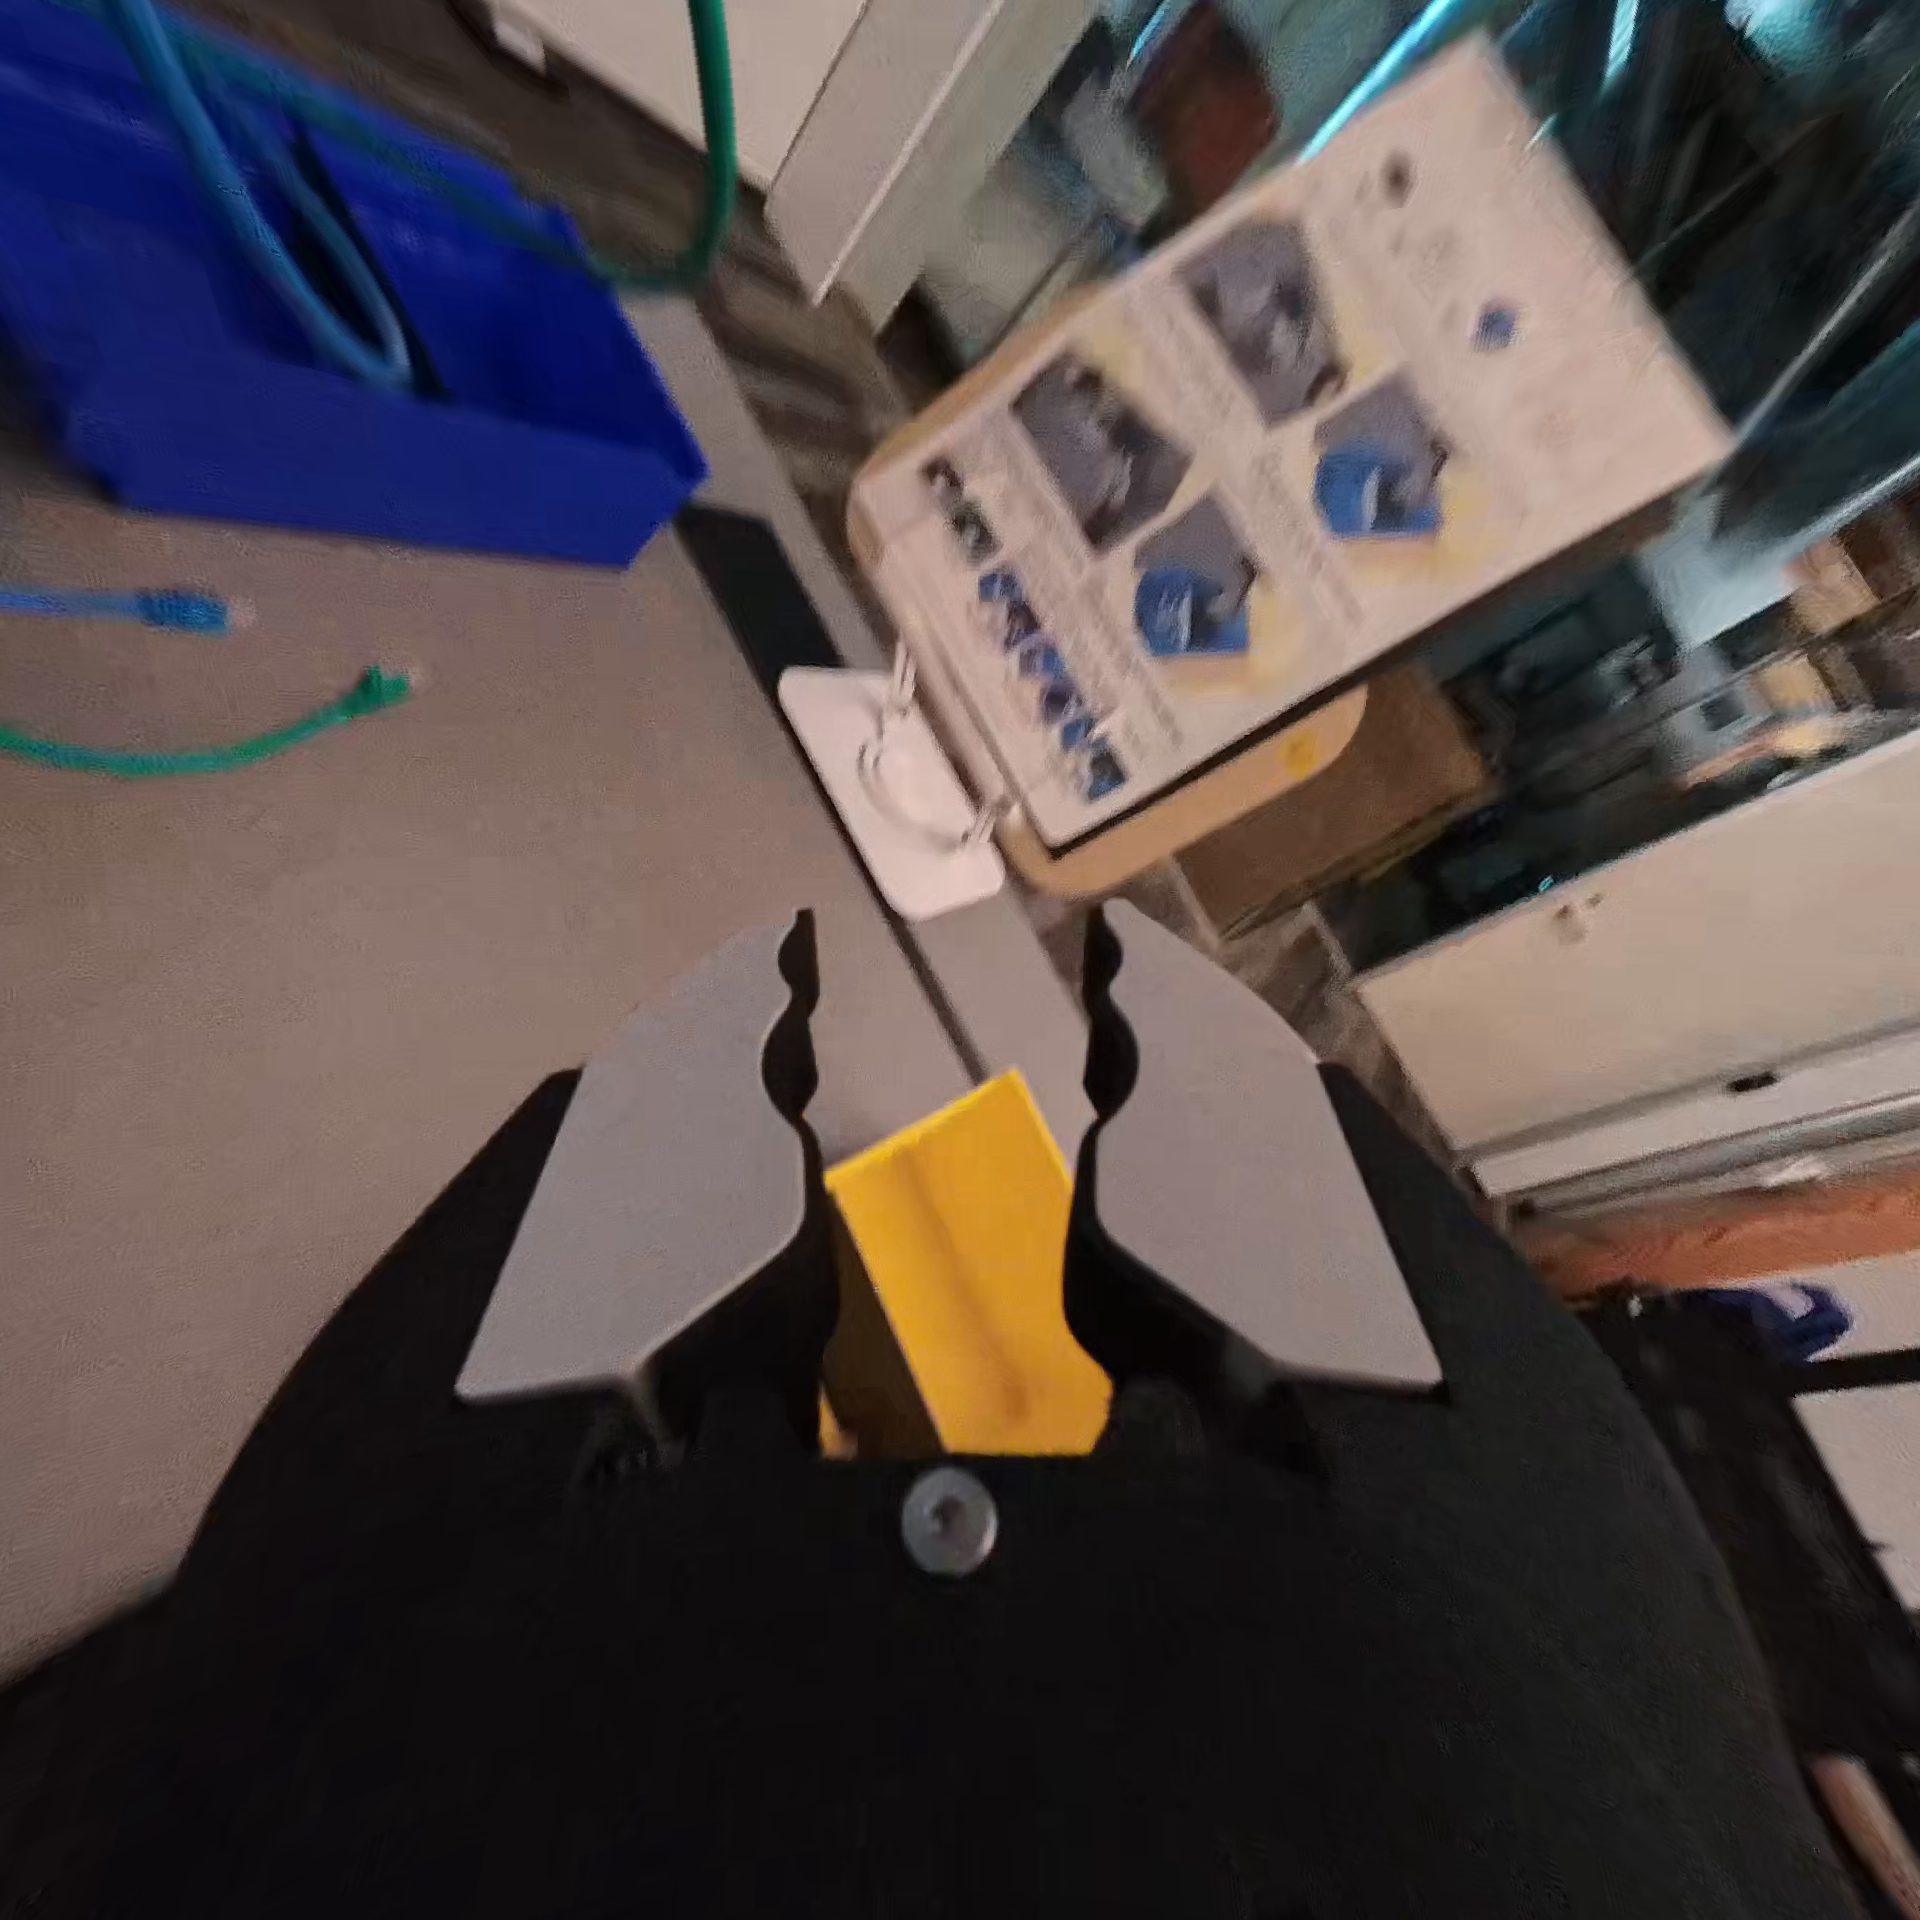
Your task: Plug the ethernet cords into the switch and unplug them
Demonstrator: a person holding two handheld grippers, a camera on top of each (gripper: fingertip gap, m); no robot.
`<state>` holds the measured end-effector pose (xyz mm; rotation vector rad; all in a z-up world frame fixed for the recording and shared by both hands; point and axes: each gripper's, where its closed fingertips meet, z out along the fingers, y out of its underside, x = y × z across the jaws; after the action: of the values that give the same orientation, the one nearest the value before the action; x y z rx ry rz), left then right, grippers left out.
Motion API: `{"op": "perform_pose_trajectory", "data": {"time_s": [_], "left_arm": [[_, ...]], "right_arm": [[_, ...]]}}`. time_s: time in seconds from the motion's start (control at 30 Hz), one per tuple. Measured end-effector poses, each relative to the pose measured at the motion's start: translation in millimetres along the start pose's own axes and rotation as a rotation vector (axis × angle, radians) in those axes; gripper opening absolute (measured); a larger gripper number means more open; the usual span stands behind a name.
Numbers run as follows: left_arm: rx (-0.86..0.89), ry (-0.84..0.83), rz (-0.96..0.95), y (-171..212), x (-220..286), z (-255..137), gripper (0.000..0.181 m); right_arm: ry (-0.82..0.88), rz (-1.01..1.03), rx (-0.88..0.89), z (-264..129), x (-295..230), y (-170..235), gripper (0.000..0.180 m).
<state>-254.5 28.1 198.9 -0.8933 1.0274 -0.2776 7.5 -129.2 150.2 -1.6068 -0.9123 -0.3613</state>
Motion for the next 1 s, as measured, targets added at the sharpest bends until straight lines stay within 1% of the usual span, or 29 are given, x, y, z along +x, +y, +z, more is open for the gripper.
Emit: {"op": "perform_pose_trajectory", "data": {"time_s": [0.07,0.13,0.17,0.23,0.3,0.4,0.47,0.53,0.6,0.73,0.8,0.9,1.0], "left_arm": [[0.003,-0.005,0.074,-3,8,6,0.028],[0.001,0.011,0.135,-5,19,11,0.028],[0.000,0.026,0.158,-7,25,13,0.028],[-0.003,0.048,0.191,-10,36,19,0.028],[-0.010,0.067,0.225,-12,46,23,0.028],[-0.031,0.082,0.277,-15,59,29,0.028],[-0.060,0.081,0.322,-15,66,33,0.028],[-0.085,0.079,0.368,-15,72,36,0.028],[-0.096,0.089,0.399,-16,80,38,0.028],[-0.107,0.104,0.448,-19,92,42,0.028],[-0.125,0.098,0.476,-18,94,43,0.029],[-0.155,0.094,0.506,-15,96,45,0.029],[-0.181,0.088,0.518,-14,97,45,0.029]], "right_arm": [[0.086,-0.064,0.175,-10,-6,-58,0.052],[0.137,-0.173,0.321,-23,-21,-110,0.049],[0.166,-0.238,0.365,-27,-26,-131,0.046],[0.218,-0.346,0.390,-29,-30,-163,0.041],[0.180,-0.425,0.366,-18,-35,-181,0.042],[0.039,-0.449,0.315,5,-48,-199,0.044],[-0.075,-0.471,0.286,18,-65,-209,0.044],[-0.144,-0.511,0.257,30,-81,-216,0.044],[-0.151,-0.584,0.195,49,-85,-213,0.044],[-0.176,-0.683,-0.010,87,-80,-176,0.043],[-0.168,-0.708,-0.077,98,-74,-158,0.040],[-0.170,-0.713,-0.112,106,-75,-142,0.033],[-0.062,-0.768,-0.143,111,-66,-135,0.029]]}}
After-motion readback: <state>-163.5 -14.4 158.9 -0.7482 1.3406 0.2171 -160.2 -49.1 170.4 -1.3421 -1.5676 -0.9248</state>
